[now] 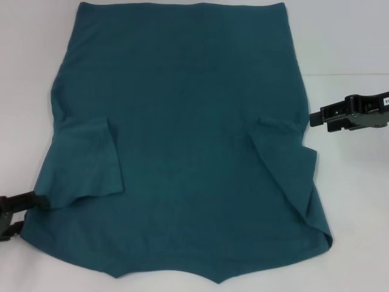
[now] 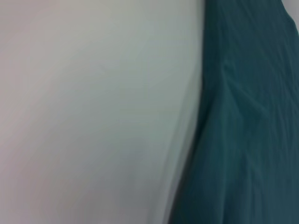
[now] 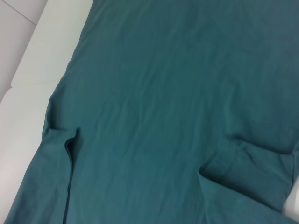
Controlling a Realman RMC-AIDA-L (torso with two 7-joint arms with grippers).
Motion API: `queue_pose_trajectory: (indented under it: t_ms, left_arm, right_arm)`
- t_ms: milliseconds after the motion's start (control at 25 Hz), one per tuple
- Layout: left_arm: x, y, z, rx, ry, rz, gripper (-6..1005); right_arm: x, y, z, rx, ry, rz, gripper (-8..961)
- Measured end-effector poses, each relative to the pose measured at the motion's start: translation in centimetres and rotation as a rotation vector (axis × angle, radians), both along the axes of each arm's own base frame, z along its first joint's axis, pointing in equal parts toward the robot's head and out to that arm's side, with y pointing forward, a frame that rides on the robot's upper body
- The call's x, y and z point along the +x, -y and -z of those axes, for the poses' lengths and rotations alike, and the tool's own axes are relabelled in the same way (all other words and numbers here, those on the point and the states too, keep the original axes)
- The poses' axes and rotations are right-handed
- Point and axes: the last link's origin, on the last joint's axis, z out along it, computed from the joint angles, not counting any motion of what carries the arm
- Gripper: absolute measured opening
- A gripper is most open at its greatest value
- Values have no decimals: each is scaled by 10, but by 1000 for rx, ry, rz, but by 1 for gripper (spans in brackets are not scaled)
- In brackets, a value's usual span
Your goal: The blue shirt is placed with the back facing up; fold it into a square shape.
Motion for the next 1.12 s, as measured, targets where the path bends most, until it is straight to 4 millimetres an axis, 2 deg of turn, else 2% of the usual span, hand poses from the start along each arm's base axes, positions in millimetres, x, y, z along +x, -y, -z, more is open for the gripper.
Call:
queue_pose_trajectory:
  t_ms: [320, 600, 840, 1120]
  left_arm:
    - [12, -6, 7, -39, 21, 49, 900]
    - [13, -5, 8, -49, 28, 44, 899]
    - [13, -3, 9, -54, 27, 48, 858]
    - [13, -1, 7, -53, 34, 54, 596]
  right_arm:
    - [0, 0, -1, 1, -7, 4, 581]
    - [0, 0, -1, 3, -10, 4, 580]
    - [1, 0, -3, 13, -22, 11, 580]
    - [5, 3, -4, 10, -22, 15, 580]
